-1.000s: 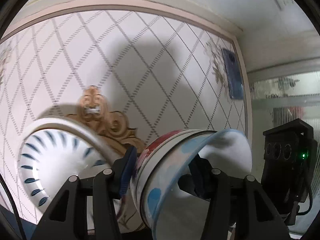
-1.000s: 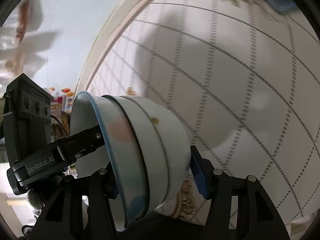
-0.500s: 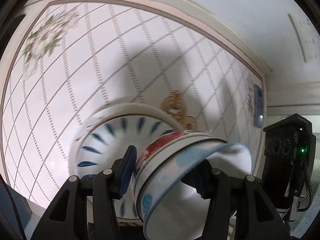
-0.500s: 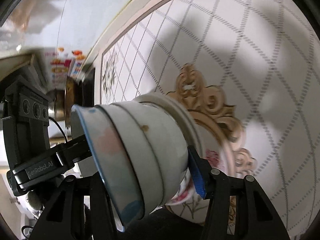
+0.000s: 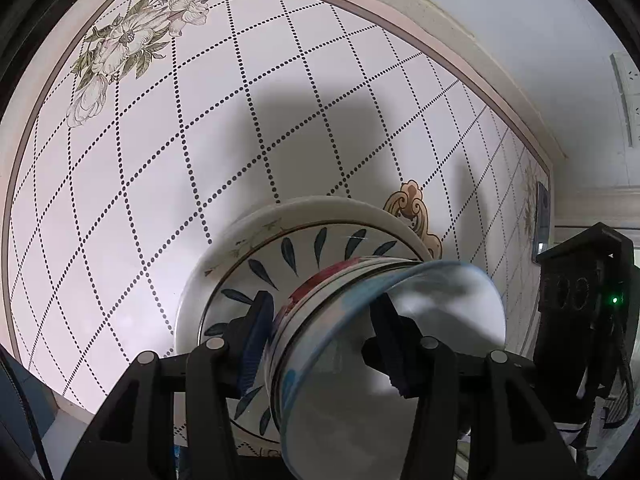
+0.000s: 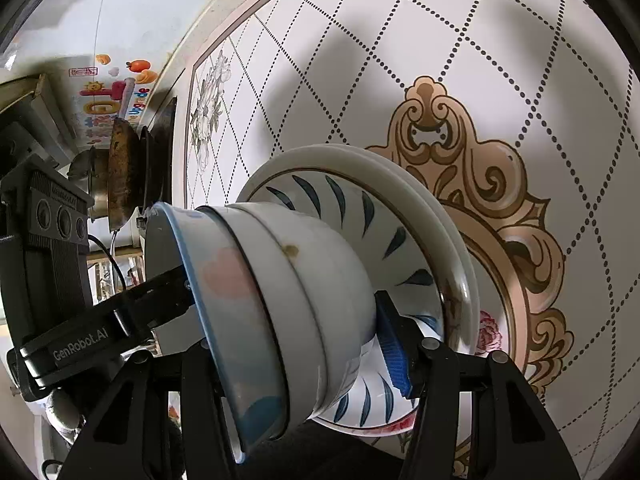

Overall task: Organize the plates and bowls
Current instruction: 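Lower the nested bowls onto the blue-striped top plate and open both grippers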

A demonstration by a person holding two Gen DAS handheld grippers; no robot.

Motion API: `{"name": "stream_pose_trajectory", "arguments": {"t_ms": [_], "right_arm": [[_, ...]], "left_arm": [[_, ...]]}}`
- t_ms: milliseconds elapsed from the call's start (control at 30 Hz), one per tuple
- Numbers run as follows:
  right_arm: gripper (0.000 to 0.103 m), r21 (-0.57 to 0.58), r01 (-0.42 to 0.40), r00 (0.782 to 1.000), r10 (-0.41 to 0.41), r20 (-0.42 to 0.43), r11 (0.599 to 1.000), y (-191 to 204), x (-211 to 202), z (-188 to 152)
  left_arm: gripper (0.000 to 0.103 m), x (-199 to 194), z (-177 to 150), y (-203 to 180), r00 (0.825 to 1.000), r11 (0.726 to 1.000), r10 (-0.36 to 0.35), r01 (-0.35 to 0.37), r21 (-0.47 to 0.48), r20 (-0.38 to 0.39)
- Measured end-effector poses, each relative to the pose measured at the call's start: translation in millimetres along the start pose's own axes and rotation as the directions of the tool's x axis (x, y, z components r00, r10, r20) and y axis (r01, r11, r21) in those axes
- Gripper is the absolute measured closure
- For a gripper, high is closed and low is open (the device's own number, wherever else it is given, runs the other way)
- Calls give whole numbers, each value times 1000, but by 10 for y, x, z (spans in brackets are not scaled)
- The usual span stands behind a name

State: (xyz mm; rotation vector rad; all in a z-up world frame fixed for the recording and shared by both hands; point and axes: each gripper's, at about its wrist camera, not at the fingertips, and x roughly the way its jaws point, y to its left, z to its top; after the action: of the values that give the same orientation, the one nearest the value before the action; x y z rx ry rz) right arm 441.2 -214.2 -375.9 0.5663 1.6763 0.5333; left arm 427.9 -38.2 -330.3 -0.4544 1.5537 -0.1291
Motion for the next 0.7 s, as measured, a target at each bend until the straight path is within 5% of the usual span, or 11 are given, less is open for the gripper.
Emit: {"name": "stream_pose_trajectory", "arguments": {"t_ms": [700], "right_arm": [[47, 32, 50, 998, -50, 29, 998, 44, 35, -13]], "left_arm": [[56, -145, -44, -39, 998, 997, 38, -41, 60, 39]]}}
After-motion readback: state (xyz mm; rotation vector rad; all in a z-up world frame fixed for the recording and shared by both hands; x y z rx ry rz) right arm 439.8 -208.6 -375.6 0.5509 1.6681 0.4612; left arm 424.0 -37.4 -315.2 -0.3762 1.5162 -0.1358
